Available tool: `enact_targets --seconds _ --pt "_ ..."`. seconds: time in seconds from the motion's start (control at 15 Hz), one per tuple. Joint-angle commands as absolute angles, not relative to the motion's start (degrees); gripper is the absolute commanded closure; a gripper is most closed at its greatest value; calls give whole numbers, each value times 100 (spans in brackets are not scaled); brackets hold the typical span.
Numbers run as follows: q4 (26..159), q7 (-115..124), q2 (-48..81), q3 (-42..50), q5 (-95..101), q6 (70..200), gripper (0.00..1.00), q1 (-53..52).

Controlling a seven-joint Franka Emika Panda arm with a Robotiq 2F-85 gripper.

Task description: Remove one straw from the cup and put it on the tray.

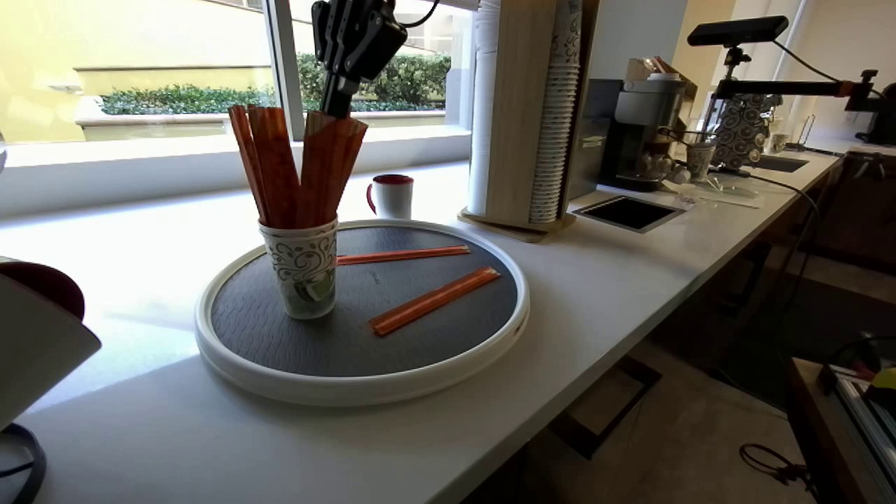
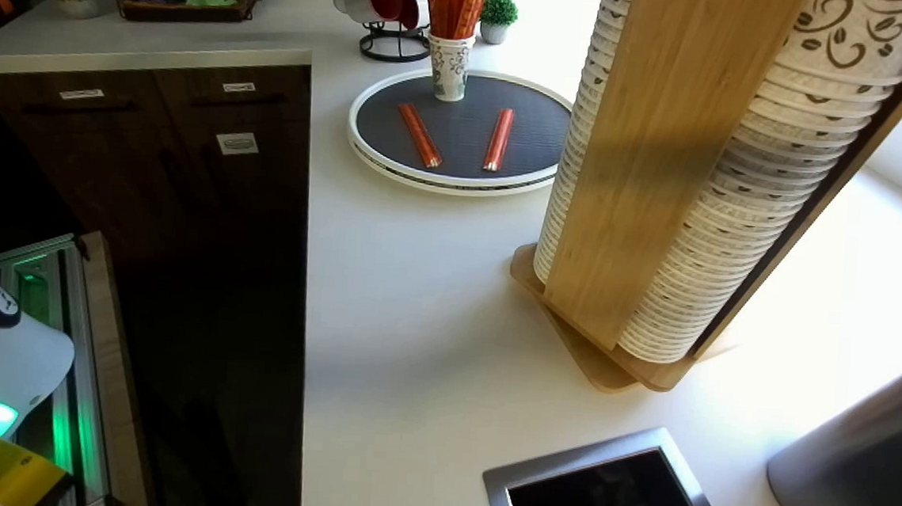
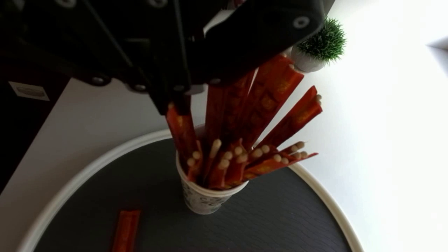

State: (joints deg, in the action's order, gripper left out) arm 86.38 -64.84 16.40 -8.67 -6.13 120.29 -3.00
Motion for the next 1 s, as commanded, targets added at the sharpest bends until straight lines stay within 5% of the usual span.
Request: enact_targets --seconds 0.0,0.93 --pt "8346 -6480 1665 -892 -723 11582 98 -254" --pt "7648 -5826 1421 -838 -871 10861 98 -212"
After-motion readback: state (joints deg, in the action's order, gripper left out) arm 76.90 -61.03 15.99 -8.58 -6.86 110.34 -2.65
